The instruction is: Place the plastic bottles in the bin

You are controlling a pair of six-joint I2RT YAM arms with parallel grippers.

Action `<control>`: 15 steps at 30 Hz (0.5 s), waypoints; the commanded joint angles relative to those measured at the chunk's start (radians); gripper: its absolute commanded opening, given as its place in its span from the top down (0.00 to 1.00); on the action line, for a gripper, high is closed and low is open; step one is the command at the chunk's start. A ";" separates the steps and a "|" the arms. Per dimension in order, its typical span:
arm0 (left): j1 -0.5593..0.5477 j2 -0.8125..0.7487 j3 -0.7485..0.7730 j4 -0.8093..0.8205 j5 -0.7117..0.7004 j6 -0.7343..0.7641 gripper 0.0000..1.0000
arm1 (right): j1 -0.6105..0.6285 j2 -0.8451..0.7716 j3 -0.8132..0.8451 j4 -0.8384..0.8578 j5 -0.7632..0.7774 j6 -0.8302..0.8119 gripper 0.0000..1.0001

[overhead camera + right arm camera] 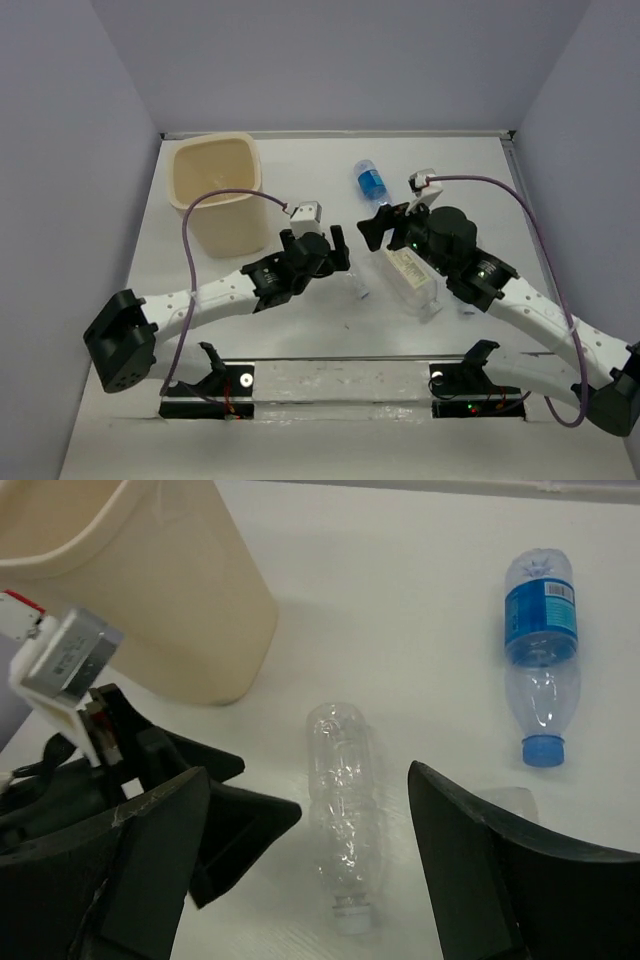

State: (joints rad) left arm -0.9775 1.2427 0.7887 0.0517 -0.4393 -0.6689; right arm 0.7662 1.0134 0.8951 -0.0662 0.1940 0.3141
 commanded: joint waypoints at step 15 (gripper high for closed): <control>0.121 0.454 0.214 0.080 -0.193 -0.172 0.01 | -0.001 -0.193 -0.094 -0.107 -0.070 0.016 0.15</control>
State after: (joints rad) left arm -0.8997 1.6337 0.9443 0.0795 -0.5926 -0.8246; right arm 0.7662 0.8196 0.8139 -0.1753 0.1814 0.3367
